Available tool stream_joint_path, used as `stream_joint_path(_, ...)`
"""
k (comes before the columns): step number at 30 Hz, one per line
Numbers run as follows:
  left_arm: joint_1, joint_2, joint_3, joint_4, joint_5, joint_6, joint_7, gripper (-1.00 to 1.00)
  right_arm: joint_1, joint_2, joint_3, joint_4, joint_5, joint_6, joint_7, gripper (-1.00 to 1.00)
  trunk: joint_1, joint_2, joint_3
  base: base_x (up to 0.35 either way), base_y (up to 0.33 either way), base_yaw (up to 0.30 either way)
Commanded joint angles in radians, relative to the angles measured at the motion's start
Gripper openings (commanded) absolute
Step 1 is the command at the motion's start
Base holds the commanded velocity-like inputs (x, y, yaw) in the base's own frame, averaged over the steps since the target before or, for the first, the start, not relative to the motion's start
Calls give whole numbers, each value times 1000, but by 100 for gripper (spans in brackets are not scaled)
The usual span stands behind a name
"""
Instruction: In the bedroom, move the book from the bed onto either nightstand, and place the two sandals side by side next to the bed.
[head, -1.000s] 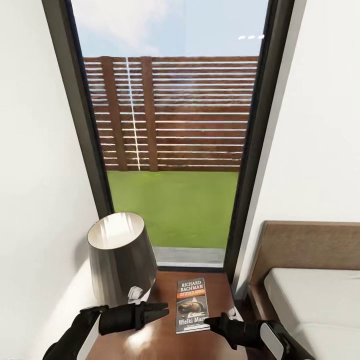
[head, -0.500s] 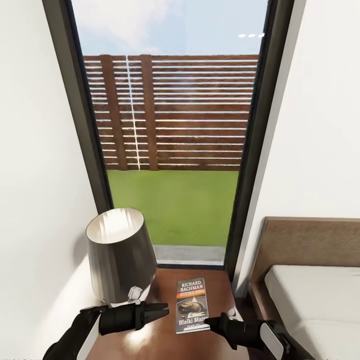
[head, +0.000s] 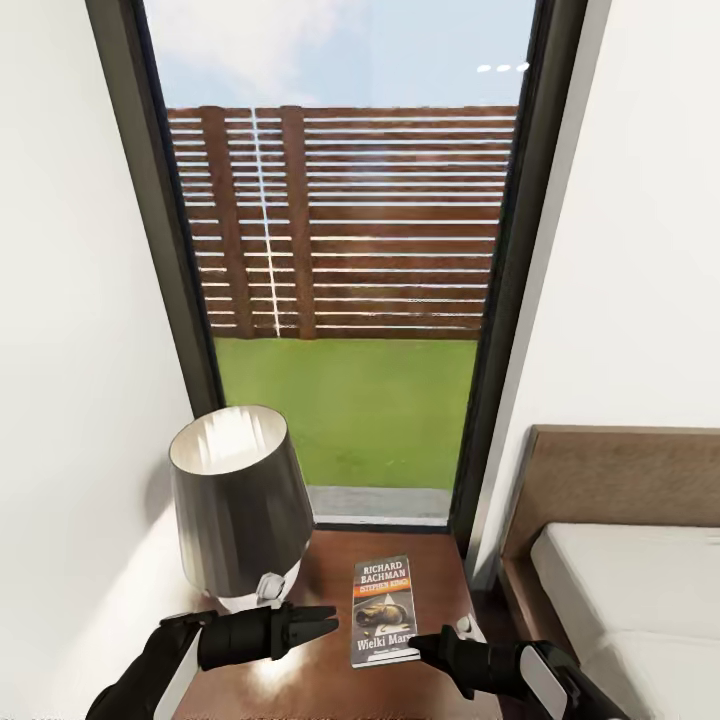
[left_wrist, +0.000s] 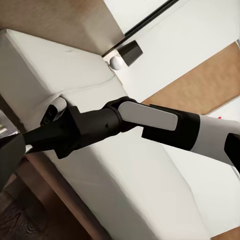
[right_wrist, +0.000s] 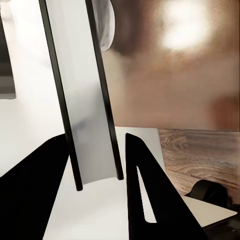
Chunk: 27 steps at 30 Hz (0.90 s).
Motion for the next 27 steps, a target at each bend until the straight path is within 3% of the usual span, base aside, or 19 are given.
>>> stream_joint_path(1, -1, 1, -4, 0, 8, 11, 0, 100, -1, 0, -1, 0, -4, 6, 1, -100, 4, -8, -4, 0, 0, 0)
stream_joint_path(27, -1, 1, -4, 0, 8, 11, 1, 100, -1, 1, -1, 0, -3, 6, 1, -100, 104, -190, -86, 0, 0, 0)
